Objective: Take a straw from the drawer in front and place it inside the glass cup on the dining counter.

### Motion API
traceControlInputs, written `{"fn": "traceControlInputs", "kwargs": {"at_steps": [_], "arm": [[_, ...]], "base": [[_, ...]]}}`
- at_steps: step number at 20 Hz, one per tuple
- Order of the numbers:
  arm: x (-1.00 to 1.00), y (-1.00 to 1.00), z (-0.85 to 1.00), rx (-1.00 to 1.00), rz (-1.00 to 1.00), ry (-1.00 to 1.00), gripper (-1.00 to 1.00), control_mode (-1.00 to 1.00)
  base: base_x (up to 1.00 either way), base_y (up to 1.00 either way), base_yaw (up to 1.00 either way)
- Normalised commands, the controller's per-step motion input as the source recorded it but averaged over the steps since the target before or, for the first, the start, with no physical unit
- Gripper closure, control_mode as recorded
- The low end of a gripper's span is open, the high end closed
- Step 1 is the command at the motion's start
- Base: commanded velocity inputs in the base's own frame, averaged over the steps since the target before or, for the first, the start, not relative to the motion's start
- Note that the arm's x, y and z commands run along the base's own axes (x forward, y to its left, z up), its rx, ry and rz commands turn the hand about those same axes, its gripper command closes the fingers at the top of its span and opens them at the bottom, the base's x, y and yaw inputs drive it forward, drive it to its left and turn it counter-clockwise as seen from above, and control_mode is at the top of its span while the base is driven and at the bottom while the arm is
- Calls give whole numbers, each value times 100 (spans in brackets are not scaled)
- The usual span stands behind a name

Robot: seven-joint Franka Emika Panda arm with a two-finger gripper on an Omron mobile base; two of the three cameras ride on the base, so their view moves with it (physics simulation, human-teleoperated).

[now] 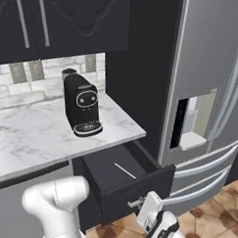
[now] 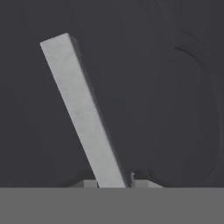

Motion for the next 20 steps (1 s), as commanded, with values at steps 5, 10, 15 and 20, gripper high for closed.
{"fn": "traceControlInputs", "kwargs": {"at_steps": [5, 10, 15, 20], "arm": [[-71, -100, 0, 13, 0, 0, 100, -100], [-21, -54, 0, 8, 0, 7, -100, -100], [-22, -8, 20, -1, 0, 4, -100, -100], [-49, -7, 75, -17, 7, 21, -100, -100]], "base": [[0, 0, 0], [0, 0, 0], [0, 0, 0], [0, 0, 0]]}}
